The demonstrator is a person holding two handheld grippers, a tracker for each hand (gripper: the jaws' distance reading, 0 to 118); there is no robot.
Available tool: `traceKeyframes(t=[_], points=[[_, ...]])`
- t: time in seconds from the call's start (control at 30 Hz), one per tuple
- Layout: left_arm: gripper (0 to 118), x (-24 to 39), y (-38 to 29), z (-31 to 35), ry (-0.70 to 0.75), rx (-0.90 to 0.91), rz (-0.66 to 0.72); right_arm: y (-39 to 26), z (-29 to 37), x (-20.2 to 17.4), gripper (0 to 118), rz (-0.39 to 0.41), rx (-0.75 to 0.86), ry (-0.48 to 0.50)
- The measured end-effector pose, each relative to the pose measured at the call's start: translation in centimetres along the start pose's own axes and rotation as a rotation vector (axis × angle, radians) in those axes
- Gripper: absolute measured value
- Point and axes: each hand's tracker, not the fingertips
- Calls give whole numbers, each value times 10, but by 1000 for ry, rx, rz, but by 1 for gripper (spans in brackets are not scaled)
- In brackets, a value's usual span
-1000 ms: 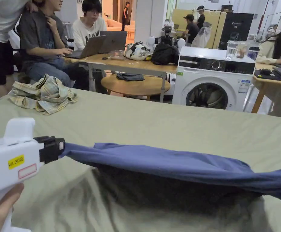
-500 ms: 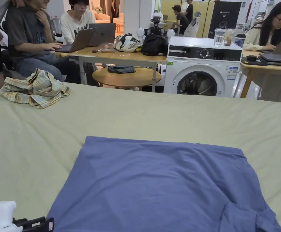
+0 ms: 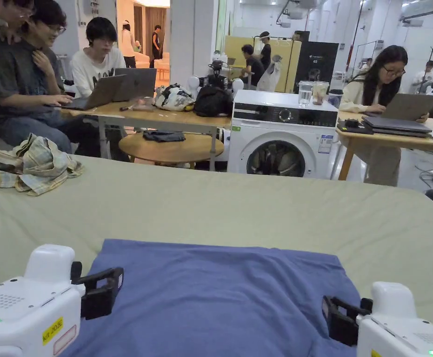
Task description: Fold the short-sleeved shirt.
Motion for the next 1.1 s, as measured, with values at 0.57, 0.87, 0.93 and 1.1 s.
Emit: traceKeyframes(t=[0.57, 0.87, 0.93, 1.1], points=[[0, -49, -28, 43, -13, -146, 84, -20, 19, -10, 0, 129, -22, 17], [48, -98, -113, 49, 106, -376, 185, -34, 24, 6, 0, 85, -101, 76], [48, -99, -124, 41, 66, -411, 215, -35, 26, 11, 0, 65, -113, 80], [30, -91, -133, 12, 77, -468, 156, -39, 35, 28, 0, 29, -121, 26]])
